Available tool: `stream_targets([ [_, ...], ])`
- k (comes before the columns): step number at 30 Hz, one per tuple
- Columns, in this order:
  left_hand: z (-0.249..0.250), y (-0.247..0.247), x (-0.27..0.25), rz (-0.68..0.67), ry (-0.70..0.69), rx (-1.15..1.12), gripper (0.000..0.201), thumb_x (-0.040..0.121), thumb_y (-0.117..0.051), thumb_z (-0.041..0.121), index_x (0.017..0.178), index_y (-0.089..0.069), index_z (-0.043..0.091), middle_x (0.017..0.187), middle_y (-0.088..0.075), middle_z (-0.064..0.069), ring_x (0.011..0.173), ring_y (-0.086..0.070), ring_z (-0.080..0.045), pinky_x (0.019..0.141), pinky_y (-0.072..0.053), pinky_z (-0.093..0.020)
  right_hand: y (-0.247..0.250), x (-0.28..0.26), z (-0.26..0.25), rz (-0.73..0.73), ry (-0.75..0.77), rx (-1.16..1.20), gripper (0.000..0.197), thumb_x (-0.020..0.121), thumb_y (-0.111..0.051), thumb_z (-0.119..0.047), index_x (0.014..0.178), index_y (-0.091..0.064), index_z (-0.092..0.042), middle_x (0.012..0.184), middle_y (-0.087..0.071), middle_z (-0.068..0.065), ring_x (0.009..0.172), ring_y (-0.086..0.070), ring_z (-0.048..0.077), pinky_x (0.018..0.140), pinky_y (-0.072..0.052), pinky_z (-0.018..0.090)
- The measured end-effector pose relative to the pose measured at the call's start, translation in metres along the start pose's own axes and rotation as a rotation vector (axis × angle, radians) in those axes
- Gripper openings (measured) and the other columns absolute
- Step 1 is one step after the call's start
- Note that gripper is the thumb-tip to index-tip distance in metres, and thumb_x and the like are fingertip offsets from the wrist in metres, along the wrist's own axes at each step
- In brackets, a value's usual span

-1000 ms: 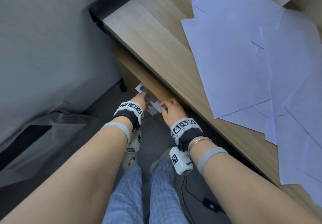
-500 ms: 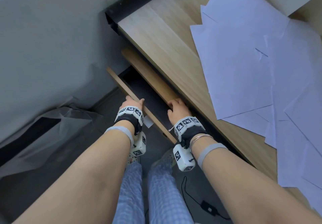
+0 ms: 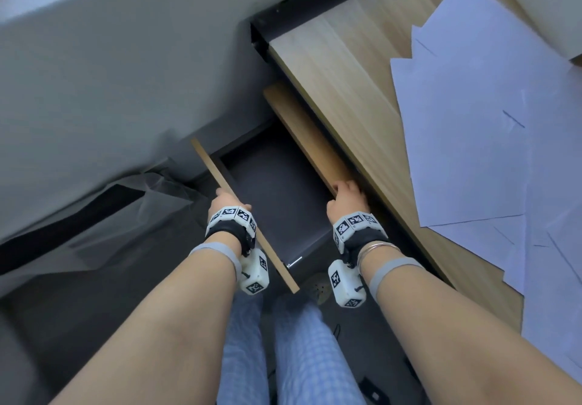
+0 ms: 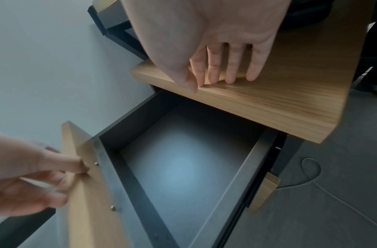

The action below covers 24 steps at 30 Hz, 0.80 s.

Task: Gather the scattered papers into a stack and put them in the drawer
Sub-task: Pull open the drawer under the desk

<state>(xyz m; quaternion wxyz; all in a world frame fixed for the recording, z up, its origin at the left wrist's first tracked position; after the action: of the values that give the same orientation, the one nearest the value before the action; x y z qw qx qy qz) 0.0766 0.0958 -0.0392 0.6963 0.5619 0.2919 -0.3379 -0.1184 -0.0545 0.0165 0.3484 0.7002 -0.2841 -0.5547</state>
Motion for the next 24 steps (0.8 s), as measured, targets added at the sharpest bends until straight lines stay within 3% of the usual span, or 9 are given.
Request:
stream_targets([
  [5,-0.028,0.014,-0.001,0.016,0.03,0.0,0.051,0.082,-0.066,0.018,0.124,-0.041,0.003,0.123,-0.059,-0.019,0.113,-0.058,-0.038,0.086,-0.048,-0.043,0.001,-0.003,-0.007,-0.005,-0.04,-0.025,0.048,0.089,-0.041,-0.007,0.136,-0.04,-0.016,0.145,-0.034,0.007,0.134,-0.033,0.03,0.107,-0.039,0.041],
  [17,-0.09,0.038,-0.006,0.076,0.112,-0.023,0.048,0.083,-0.063,0.007,0.125,-0.04,0.0,0.126,-0.057,-0.022,0.116,-0.056,-0.04,0.09,-0.048,-0.044,0.001,-0.008,-0.023,0.014,-0.096,-0.118,0.042,0.091,-0.045,-0.012,0.133,-0.04,-0.005,0.14,-0.038,0.013,0.129,-0.04,0.032,0.105,-0.037,0.036],
  [24,-0.116,0.049,-0.001,0.069,0.141,-0.013,0.053,0.083,-0.065,0.01,0.128,-0.039,-0.001,0.128,-0.055,-0.023,0.118,-0.054,-0.042,0.093,-0.046,-0.047,0.0,-0.017,-0.029,-0.006,-0.068,-0.21,0.041,0.093,-0.042,-0.009,0.132,-0.039,0.0,0.14,-0.037,0.014,0.131,-0.035,0.031,0.109,-0.037,0.039],
])
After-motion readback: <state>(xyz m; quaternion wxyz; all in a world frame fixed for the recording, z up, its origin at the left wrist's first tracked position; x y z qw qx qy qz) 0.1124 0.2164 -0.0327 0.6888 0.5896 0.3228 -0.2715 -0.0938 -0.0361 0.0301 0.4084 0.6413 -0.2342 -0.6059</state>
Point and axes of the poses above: each hand's wrist, its own x-axis towards the middle knuckle, its own y-axis out of the back of the hand, z = x × y, the point moved 6 cm from there along x, towards the middle knuckle
